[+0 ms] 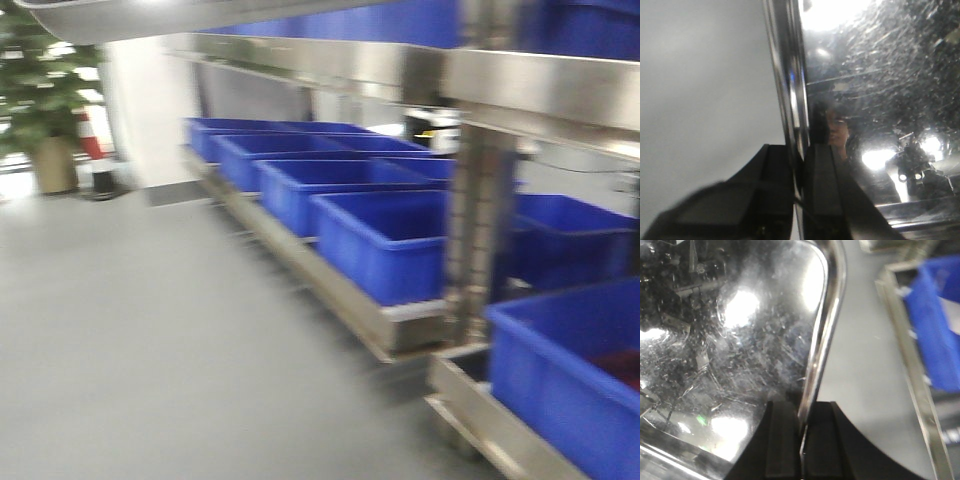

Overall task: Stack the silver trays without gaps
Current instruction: 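Hold the tray in both grippers while the base drives to the other shelf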

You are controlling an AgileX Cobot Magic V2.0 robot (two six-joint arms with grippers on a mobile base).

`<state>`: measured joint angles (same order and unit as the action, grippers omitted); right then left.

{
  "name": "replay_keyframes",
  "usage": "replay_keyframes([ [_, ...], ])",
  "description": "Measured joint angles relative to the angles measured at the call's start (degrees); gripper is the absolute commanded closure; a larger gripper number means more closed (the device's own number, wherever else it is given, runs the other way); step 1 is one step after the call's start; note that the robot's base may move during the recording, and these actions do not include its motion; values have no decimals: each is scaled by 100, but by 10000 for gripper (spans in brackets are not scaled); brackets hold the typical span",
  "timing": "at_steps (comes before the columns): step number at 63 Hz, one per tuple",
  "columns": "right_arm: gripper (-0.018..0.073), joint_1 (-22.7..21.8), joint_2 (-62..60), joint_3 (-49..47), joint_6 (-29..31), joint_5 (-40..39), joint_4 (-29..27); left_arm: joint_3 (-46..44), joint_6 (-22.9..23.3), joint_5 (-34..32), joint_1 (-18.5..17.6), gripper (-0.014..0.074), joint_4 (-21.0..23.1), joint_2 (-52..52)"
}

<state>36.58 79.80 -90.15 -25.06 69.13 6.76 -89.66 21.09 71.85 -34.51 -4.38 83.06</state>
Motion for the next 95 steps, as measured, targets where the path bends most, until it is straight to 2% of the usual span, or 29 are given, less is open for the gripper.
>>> replay_keyframes([
  [36,503,13,0,0,0,0,-19,0,0,49,0,644,19,0],
  [60,503,13,0,0,0,100,88,17,0,57,0,644,314,0],
  [95,503,13,-8,0,0,156,151,23,0,57,0,644,469,0],
])
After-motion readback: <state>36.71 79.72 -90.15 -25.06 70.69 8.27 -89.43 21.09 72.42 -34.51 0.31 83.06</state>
